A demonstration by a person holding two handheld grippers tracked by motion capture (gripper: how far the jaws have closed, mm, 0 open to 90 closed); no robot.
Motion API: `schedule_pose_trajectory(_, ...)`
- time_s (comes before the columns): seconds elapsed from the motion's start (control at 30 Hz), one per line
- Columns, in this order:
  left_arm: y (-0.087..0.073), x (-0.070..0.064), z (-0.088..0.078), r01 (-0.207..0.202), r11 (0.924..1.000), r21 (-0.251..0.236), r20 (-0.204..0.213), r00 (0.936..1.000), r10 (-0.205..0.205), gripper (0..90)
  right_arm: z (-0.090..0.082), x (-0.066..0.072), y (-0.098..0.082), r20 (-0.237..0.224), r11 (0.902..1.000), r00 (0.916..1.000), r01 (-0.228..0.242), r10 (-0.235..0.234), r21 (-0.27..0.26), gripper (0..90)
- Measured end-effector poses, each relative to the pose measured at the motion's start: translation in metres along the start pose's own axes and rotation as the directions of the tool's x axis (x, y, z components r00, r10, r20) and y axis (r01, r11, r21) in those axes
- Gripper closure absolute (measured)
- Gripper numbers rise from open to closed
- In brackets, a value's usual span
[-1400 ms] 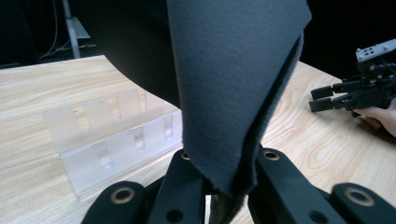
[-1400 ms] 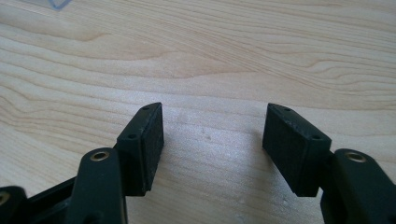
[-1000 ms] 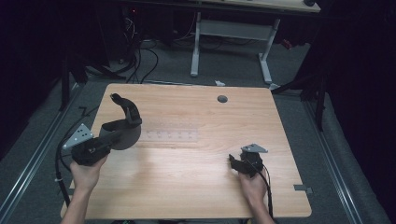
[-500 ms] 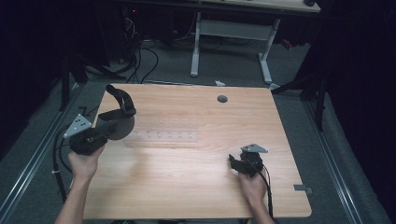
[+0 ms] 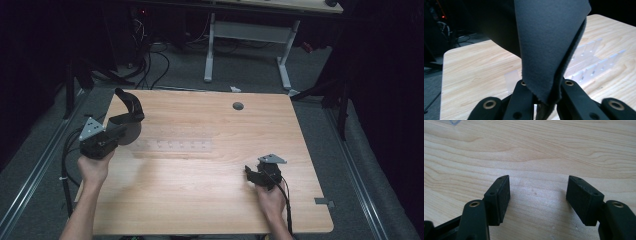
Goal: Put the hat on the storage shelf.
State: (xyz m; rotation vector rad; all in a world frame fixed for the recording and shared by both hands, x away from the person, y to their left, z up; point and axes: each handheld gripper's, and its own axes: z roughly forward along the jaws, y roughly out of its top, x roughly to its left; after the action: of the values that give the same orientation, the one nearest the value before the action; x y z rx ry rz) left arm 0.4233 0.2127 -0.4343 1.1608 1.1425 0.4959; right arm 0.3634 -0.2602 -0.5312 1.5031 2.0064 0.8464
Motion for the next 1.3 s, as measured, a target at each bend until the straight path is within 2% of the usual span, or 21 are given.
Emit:
schedule_pose_trajectory(0.13,-0.001,0.002,0.004,0.007,1.0,0.002,-0.016,0.9998,-0.007,86.4,0.0,0.0,0.0,0.0,1.0,1.0,0.0,0.0,0.0,35.9)
schedule_pose_trajectory(0.27,-0.005,0.003,0.008,-0.009,0.9998,0.018,-0.03,0.9995,0.01,86.4,0.0,0.0,0.0,-0.001,1.0,1.0,0.001,-0.001,0.0,35.8)
schedule_pose_trajectory(0.43,-0.008,0.005,0.012,0.001,0.9997,0.026,-0.04,0.9992,0.0,86.4,0.0,0.0,0.0,-0.001,1.0,1.0,0.0,0.0,0.001,35.5)
schedule_pose_trajectory(1.03,-0.01,0.003,0.014,-0.003,0.9995,0.031,-0.081,0.9967,0.006,86.4,0.0,0.0,0.0,-0.003,1.0,1.0,0.001,-0.001,0.001,35.2)
schedule_pose_trajectory(1.1,-0.012,0.002,0.015,-0.001,0.9992,0.039,-0.085,0.9963,0.005,86.3,0.0,0.0,0.0,-0.004,1.0,1.0,0.004,-0.004,0.001,35.2)
schedule_pose_trajectory(1.23,-0.019,0.002,0.018,-0.023,0.9977,0.063,-0.091,0.9954,0.029,86.3,0.0,0.0,0.0,-0.005,1.0,1.0,0.003,-0.003,0.001,35.1)
schedule_pose_trajectory(1.3,-0.022,0.003,0.018,-0.02,0.9977,0.065,-0.09,0.9956,0.026,86.2,0.0,0.0,0.0,-0.006,1.0,1.0,0.005,-0.005,0.001,35.2)
